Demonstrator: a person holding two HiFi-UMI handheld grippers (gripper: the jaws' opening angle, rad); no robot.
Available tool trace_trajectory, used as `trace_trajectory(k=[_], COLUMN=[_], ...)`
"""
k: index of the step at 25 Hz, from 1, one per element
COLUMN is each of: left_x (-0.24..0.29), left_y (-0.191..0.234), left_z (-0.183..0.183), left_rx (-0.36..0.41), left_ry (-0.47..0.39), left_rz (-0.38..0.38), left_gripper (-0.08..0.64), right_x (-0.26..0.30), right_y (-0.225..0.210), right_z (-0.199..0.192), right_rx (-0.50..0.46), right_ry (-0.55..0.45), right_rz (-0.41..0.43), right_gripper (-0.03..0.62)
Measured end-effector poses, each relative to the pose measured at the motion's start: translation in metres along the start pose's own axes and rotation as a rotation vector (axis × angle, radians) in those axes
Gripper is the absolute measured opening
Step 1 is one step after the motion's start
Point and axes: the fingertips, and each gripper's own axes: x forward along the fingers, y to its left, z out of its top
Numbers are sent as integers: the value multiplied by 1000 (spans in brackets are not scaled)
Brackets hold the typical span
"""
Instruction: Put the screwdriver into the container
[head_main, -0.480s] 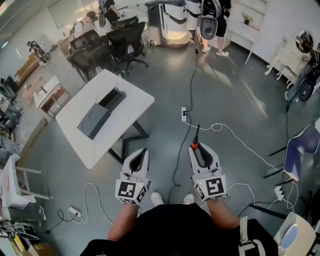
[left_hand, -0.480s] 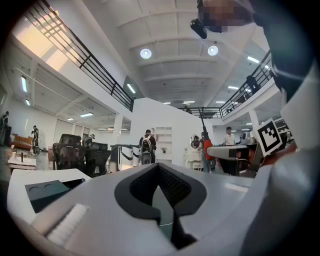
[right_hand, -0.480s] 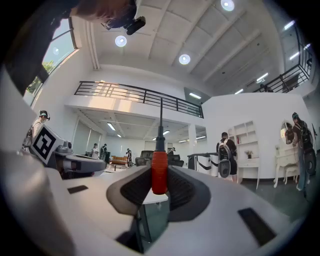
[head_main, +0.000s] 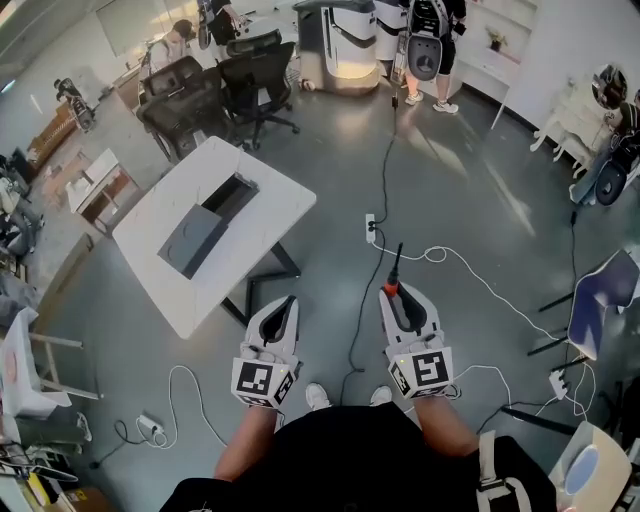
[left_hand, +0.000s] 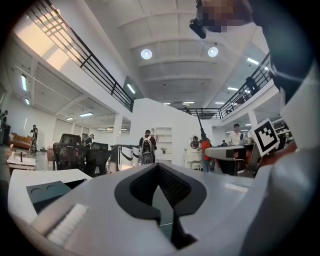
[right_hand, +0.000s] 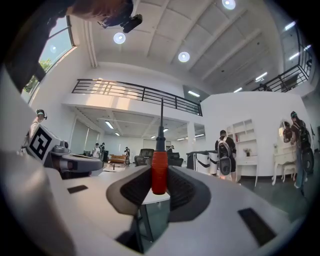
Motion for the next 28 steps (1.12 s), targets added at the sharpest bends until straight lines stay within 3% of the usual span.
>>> trace_trajectory(k=[14, 28], left_x=[-21, 75], left_y=[47, 68], left_z=[-21, -24], left_rx=[-29, 0], left_ry=[21, 65], left_rz=[-26, 65], left_gripper=[9, 9], right_x=[28, 113], right_y=[28, -53], right_z=[-5, -21], right_rx=[33, 37], right_ry=[14, 21], right_rz=[-39, 61], right_gripper=[98, 98])
